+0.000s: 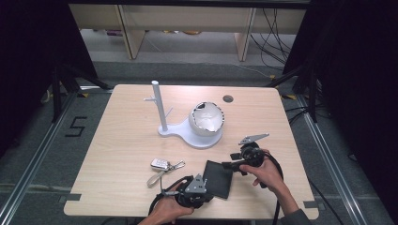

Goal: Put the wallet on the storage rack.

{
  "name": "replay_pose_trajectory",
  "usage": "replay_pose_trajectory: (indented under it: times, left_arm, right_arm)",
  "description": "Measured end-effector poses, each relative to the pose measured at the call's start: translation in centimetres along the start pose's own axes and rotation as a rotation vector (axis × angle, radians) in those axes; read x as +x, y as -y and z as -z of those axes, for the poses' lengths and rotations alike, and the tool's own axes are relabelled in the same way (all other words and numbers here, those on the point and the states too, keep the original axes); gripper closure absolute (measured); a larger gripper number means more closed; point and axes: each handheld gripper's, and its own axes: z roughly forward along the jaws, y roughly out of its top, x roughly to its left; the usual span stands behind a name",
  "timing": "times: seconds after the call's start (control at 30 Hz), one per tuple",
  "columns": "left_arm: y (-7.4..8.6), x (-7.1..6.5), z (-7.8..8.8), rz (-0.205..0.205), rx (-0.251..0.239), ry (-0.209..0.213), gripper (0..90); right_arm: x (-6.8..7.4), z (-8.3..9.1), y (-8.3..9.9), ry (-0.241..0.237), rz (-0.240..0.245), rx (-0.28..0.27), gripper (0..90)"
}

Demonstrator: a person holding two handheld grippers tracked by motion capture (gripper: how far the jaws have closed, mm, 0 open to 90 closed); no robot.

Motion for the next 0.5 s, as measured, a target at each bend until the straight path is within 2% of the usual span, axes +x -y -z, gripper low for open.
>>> replay_pose_trajectory:
  times: [0.07, 0.17, 0.2, 0.27, 0.3, 0.37, 0.4, 0.47, 0.5]
  left_arm:
    - [0.0, 0.0, -0.1, -0.009, 0.006, -0.010, 89.1]
    - [-0.2, -0.1, -0.4, 0.004, 0.000, -0.009, 89.1]
    - [-0.3, 0.1, -0.5, 0.003, 0.010, -0.014, 89.1]
    - [-0.3, 0.2, -0.6, 0.002, 0.011, -0.014, 89.1]
    - [-0.3, 0.2, -0.6, 0.007, 0.011, -0.011, 89.1]
    - [-0.4, 0.2, -0.7, 0.026, 0.010, -0.017, 89.1]
    - [-0.5, 0.3, -0.6, 0.016, 0.020, -0.025, 89.1]
    - [-0.5, 0.3, -0.7, 0.028, 0.020, -0.025, 89.1]
    - [-0.6, 0.3, -0.7, 0.025, 0.022, -0.029, 89.2]
  right_arm:
    - [0.0, -0.5, -0.2, -0.019, 0.000, 0.021, 39.2]
    - [-0.1, -1.1, -0.4, -0.028, 0.006, 0.031, 39.1]
    - [0.0, -1.2, -0.4, -0.046, -0.017, 0.043, 39.0]
    - [-0.2, -1.6, -0.6, -0.054, 0.000, 0.040, 39.0]
    - [-0.1, -1.6, -0.6, -0.043, -0.002, 0.041, 38.9]
    - [0.0, -1.9, -0.8, -0.055, -0.006, 0.044, 39.0]
    - [-0.1, -2.1, -0.8, -0.070, -0.002, 0.049, 39.0]
    - [0.1, -2.4, -0.9, -0.068, -0.003, 0.068, 39.4]
    - [0.3, -2.8, -0.9, -0.089, -0.015, 0.083, 40.1]
